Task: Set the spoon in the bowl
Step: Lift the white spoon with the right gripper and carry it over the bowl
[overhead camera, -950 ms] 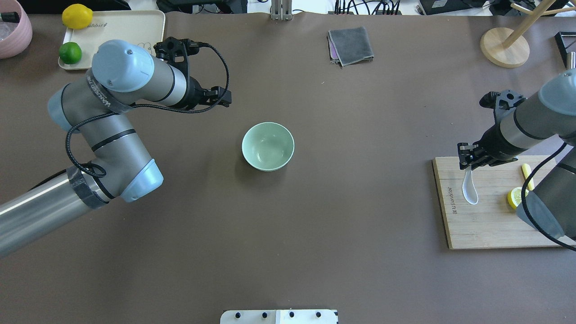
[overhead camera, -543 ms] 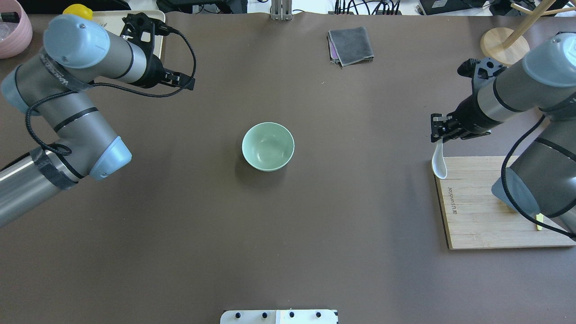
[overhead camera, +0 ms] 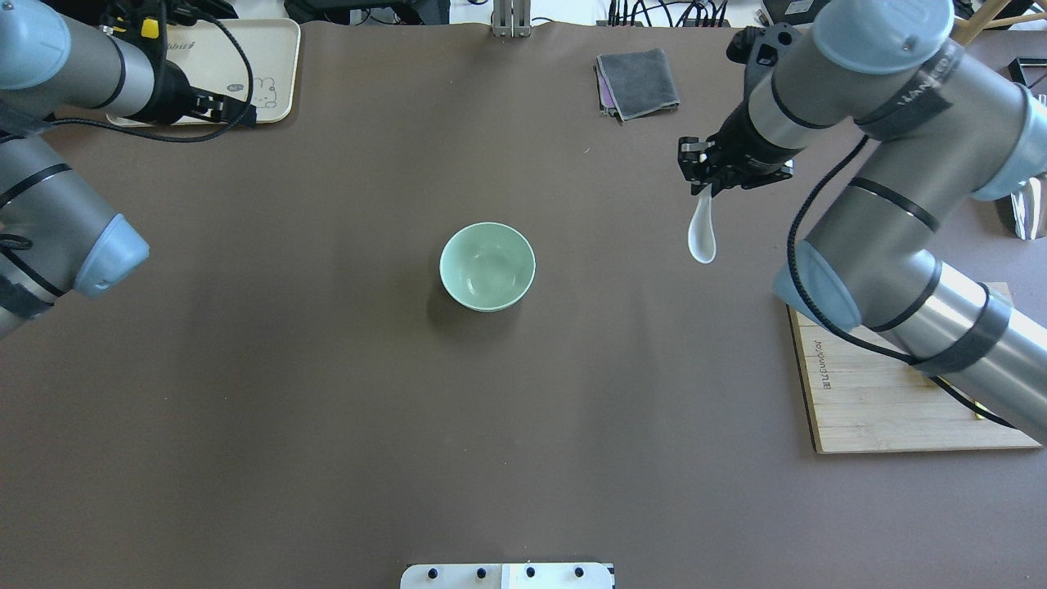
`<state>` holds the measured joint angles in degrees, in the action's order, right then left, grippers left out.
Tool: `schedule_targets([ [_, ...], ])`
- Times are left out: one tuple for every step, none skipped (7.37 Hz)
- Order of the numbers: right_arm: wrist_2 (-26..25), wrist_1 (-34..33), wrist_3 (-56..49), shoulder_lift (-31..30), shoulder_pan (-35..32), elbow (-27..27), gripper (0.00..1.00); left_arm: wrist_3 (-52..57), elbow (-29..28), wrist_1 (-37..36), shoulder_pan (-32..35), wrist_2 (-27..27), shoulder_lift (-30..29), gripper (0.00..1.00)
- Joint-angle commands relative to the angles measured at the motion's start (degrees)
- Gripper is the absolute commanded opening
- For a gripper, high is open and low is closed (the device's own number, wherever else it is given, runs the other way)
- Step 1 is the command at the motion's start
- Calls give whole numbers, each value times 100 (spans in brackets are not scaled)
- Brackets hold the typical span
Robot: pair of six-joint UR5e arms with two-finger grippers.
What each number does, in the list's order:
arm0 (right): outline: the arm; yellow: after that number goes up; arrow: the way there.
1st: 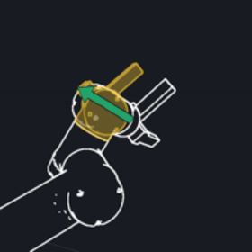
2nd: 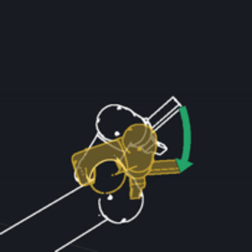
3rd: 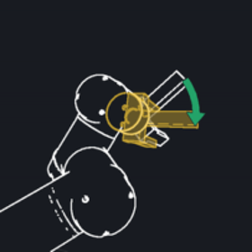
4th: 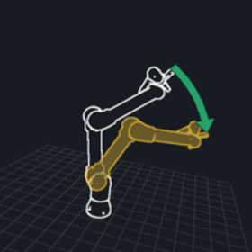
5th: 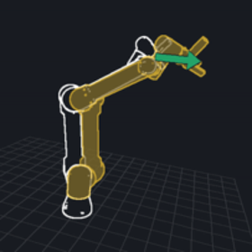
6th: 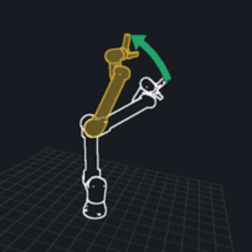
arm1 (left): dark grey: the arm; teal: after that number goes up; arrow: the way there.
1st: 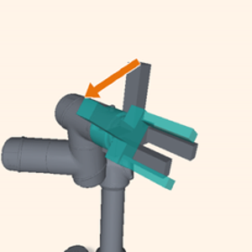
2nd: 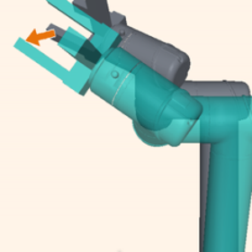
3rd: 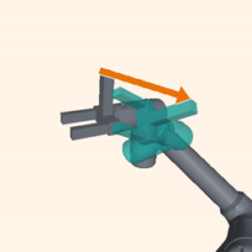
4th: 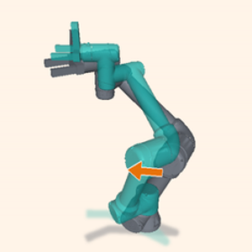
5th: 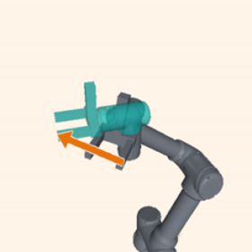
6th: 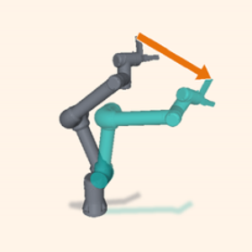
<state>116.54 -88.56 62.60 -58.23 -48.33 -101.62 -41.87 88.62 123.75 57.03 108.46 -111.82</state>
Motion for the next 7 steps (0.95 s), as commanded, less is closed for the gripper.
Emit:
schedule_targets([
  [-403, -12, 51, 1063, 366, 929, 0, 4, -73, 588, 281, 9, 642, 98],
  [-822, 127, 50, 1329, 620, 1256, 0, 4, -82, 589, 395, 26, 661, 98],
  [-1122, 677, 224, 1393, 788, 1537, 0, 4, -91, 580, 457, 35, 670, 98],
  [-1212, 1083, 452, 1594, 920, 1932, 0, 4, -91, 545, 475, 35, 670, 98],
  [-1361, 1087, 568, 1848, 1104, 2127, 0, 12, -99, 528, 510, 35, 670, 98],
  [-1362, 1095, 734, 1903, 1237, 2120, 0, 13, -108, 519, 519, 26, 670, 98],
  [-1397, 1096, 771, 1912, 1368, 2120, 0, 13, -108, 519, 520, 35, 670, 98],
])
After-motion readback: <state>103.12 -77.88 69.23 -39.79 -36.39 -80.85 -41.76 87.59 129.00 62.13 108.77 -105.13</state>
